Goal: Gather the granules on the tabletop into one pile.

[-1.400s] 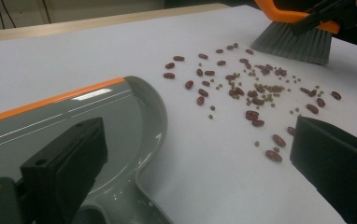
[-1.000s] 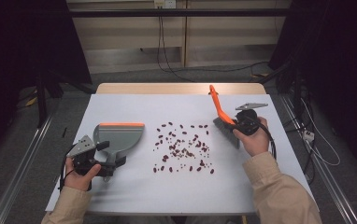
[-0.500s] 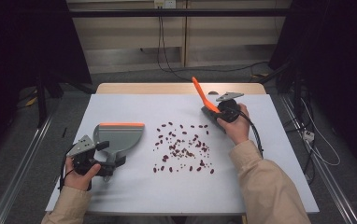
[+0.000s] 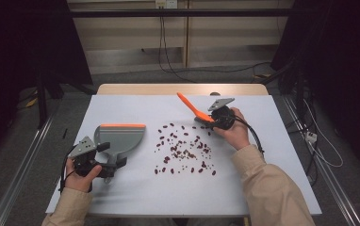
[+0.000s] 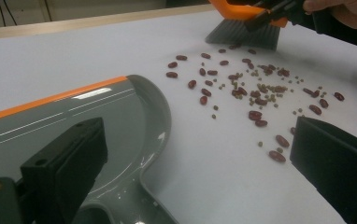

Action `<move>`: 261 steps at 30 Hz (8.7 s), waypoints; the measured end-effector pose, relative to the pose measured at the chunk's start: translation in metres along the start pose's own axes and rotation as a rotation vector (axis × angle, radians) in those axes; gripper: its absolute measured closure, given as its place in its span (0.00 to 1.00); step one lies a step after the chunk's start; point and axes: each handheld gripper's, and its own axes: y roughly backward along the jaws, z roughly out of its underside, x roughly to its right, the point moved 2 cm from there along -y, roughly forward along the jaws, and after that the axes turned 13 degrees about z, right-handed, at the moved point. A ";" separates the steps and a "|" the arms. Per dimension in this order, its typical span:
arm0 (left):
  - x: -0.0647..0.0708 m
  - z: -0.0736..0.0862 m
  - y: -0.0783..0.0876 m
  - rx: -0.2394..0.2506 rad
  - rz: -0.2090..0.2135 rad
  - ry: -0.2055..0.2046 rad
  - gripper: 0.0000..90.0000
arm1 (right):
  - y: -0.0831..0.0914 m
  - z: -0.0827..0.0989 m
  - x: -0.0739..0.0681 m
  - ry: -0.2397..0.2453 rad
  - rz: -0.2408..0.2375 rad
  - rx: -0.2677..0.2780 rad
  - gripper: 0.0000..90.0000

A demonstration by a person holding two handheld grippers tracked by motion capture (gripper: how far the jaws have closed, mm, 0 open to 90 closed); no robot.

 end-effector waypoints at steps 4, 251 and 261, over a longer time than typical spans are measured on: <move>0.000 0.000 0.000 0.001 0.000 0.001 0.04 | 0.006 0.002 -0.003 0.021 -0.033 0.001 0.79; -0.002 0.004 -0.001 -0.007 0.003 0.029 0.04 | 0.017 -0.040 -0.113 0.412 -0.455 0.222 0.79; -0.002 0.004 -0.002 -0.005 0.007 0.029 0.04 | 0.012 -0.056 -0.099 0.352 -0.385 0.265 0.79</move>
